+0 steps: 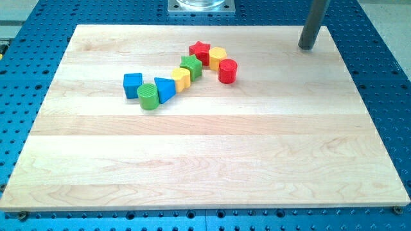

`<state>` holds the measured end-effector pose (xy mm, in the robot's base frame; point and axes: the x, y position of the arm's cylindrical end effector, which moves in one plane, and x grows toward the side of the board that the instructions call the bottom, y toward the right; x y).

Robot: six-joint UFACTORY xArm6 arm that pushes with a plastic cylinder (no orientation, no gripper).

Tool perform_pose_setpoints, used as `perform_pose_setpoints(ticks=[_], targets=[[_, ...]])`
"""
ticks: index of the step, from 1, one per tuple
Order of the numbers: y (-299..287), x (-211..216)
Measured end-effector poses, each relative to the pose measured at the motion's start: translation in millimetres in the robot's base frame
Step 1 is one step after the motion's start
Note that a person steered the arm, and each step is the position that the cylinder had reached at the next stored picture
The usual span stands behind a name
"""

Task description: Move the arm towards the yellow heart

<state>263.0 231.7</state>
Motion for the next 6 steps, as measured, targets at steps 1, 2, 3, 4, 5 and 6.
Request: perform_pose_setpoints(ticks=[1, 2, 3, 4, 5, 6], targets=[[0.0, -0.5], [0.0, -0.5], [-16.0, 11.7], [-126.0, 85.2], [-131.6, 100.0], [-165.2, 128.2]])
